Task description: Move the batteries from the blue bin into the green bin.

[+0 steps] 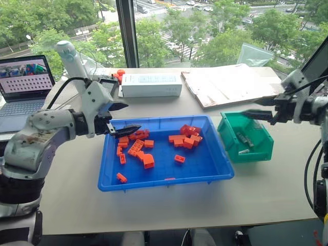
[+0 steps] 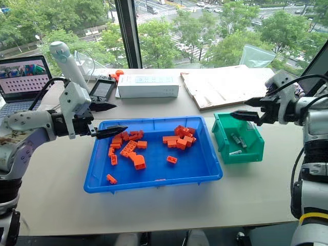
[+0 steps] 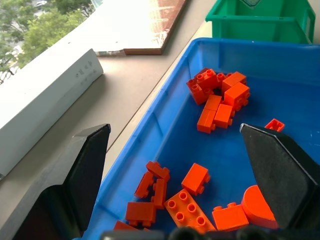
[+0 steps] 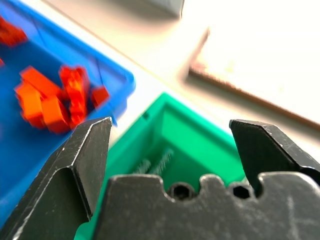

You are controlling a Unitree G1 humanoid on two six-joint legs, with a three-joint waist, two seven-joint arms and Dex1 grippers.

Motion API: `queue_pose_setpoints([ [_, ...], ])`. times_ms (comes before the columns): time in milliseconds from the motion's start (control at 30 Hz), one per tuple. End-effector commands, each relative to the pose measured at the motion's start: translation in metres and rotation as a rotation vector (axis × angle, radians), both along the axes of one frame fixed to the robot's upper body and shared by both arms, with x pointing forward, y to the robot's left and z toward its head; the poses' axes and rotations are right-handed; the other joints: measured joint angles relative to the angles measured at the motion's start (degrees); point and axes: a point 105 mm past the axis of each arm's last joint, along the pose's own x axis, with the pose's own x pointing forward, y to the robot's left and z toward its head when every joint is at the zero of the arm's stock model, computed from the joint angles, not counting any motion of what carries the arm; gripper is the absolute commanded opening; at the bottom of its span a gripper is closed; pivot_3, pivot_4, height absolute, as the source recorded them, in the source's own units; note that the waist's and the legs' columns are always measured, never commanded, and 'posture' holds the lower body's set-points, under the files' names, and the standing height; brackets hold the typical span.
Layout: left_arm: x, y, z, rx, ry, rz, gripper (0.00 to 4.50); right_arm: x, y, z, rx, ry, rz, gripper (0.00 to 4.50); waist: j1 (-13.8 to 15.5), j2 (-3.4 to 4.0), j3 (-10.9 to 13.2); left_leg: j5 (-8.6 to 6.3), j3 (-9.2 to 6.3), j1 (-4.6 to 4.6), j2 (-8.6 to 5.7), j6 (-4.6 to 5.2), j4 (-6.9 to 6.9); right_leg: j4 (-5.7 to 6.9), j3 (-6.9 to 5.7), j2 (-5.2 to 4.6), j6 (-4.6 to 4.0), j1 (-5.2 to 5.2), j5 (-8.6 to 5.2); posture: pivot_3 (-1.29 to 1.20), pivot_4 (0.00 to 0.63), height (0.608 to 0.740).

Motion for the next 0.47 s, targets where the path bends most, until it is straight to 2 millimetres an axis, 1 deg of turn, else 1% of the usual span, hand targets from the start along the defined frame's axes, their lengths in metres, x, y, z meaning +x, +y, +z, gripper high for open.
queue_pose_setpoints([
  [33, -0.004, 0.026, 0.021, -0.115, -0.097, 0.115, 4.50, -0.018, -0.028, 0.025, 0.149, -0.157, -0.049, 4.46, 0.4, 0.00, 0.0, -0.03, 0.00, 0.00, 0.00, -0.04, 0.01, -0.02, 0.00, 0.00, 0.01, 0.02, 0.01, 0.00, 0.150, 0.740],
  [100, -0.005, 0.049, 0.015, -0.194, -0.079, 0.201, 4.50, -0.029, -0.037, 0.016, 0.234, -0.146, -0.043, 4.46, 0.6, 0.00, 0.0, -0.26, 0.00, 0.02, 0.00, -0.35, 0.03, -0.07, -0.02, 0.00, 0.03, 0.07, 0.02, 0.00, 0.150, 0.740],
  [133, -0.007, 0.057, 0.010, -0.218, -0.073, 0.232, 4.50, -0.032, -0.038, 0.009, 0.232, -0.137, -0.048, 4.46, 0.6, 0.00, 0.0, -0.26, 0.00, 0.02, 0.01, -0.35, 0.03, -0.11, -0.03, 0.00, 0.04, 0.09, 0.04, 0.00, 0.150, 0.740],
  [200, -0.012, 0.071, -0.007, -0.241, -0.040, 0.292, 4.50, -0.034, -0.037, -0.011, 0.179, -0.135, -0.072, 4.46, 0.6, 0.00, 0.0, -0.27, 0.02, 0.14, 0.01, -0.22, 0.08, -0.11, -0.03, -0.02, 0.05, 0.28, 0.04, 0.00, 0.150, 0.740],
  [267, -0.017, 0.076, -0.022, -0.220, -0.016, 0.314, 4.50, -0.036, -0.034, -0.025, 0.179, -0.108, -0.075, 4.46, 0.5, 0.00, 0.0, -0.19, 0.04, 0.30, 0.01, -0.09, 0.04, -0.13, -0.03, -0.02, 0.06, 0.40, 0.04, 0.00, 0.150, 0.740],
  [333, -0.019, 0.074, -0.031, -0.186, -0.018, 0.310, 4.50, -0.037, -0.032, -0.032, 0.194, -0.073, -0.076, 4.46, 0.4, 0.01, 0.0, -0.33, 0.05, 0.45, 0.03, -0.31, 0.05, -0.13, -0.03, -0.03, 0.06, 0.53, 0.04, 0.00, 0.150, 0.740],
  [367, -0.019, 0.074, -0.038, -0.193, 0.017, 0.306, 4.50, -0.037, -0.031, -0.037, 0.185, -0.060, -0.076, 4.46, 0.4, 0.02, 0.0, -0.32, 0.05, 0.44, 0.03, -0.33, 0.07, -0.13, -0.02, -0.03, 0.04, 0.49, 0.05, 0.00, 0.150, 0.740],
  [433, -0.020, 0.077, -0.047, -0.216, 0.074, 0.299, 4.50, -0.035, -0.031, -0.041, 0.169, -0.052, -0.082, 4.46, 0.5, 0.02, 0.0, -0.33, 0.05, 0.47, 0.04, -0.34, 0.11, -0.18, -0.02, -0.05, 0.03, 0.52, 0.08, 0.00, 0.150, 0.740],
  [467, -0.020, 0.078, -0.049, -0.226, 0.089, 0.299, 4.50, -0.034, -0.031, -0.041, 0.165, -0.051, -0.085, 4.46, 0.5, 0.02, 0.0, -0.33, 0.04, 0.48, 0.04, -0.34, 0.11, -0.28, -0.05, -0.05, 0.01, 0.36, 0.08, 0.00, 0.150, 0.740],
])
